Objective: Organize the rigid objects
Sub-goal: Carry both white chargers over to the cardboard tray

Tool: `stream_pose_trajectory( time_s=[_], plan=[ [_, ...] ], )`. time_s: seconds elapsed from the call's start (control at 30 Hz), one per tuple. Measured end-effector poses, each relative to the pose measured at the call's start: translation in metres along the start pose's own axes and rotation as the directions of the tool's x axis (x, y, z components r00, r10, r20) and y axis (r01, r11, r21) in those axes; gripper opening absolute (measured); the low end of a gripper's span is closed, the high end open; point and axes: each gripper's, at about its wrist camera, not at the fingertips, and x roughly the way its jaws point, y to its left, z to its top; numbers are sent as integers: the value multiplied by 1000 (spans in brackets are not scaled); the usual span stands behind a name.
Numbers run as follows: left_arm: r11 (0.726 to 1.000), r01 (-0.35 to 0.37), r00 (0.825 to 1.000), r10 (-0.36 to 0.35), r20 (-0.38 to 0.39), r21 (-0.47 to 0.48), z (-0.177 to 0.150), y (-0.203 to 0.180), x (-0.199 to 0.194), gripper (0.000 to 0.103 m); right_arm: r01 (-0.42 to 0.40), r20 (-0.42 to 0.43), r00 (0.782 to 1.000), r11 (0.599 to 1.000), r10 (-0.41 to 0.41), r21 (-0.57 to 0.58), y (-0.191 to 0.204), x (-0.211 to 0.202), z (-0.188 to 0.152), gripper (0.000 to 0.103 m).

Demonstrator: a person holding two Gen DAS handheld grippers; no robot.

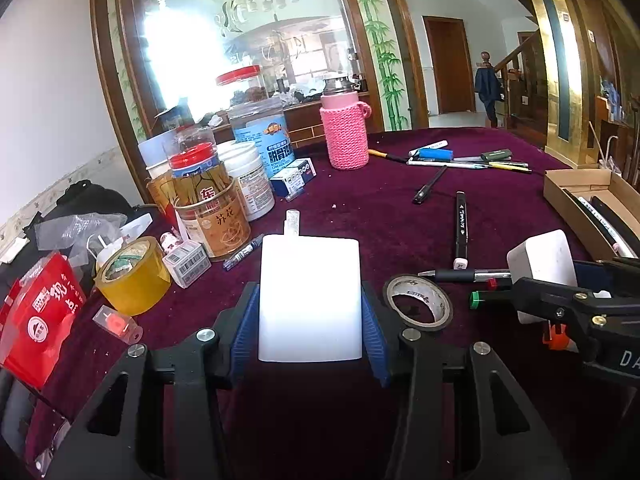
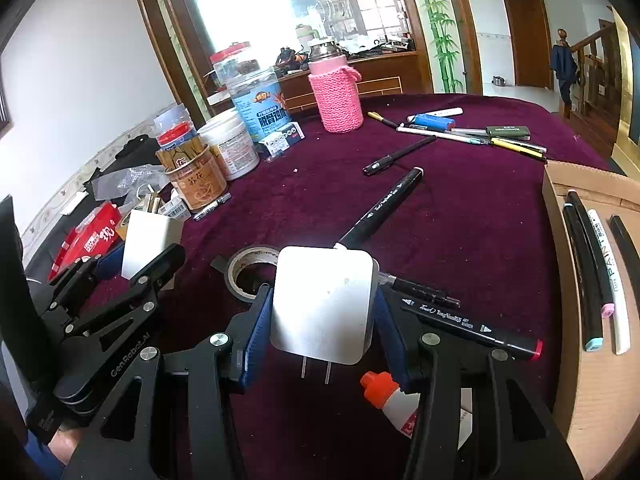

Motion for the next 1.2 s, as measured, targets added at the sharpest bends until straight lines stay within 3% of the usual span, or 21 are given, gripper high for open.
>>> stream_pose_trajectory(
  time_s=[0.5, 0.83, 1.07, 1.2],
  plan=[
    [994, 71, 997, -74, -34, -85, 1, 15, 5, 46, -34, 15, 999, 999, 33, 22, -2, -7, 1, 45],
    [988, 112, 993, -114, -13, -102, 10, 5, -12, 46, -26, 99, 995, 997, 19, 69, -16, -29, 12, 45],
    [973, 220, 974, -222, -31, -71, 26, -33, -37, 46, -17, 132, 991, 989, -2, 146, -39, -54, 22, 45],
    [954, 299, 953, -300, -37, -36, 35, -64, -56, 46, -5, 151, 988, 979, -26, 204, -63, -79, 22, 45]
  ],
)
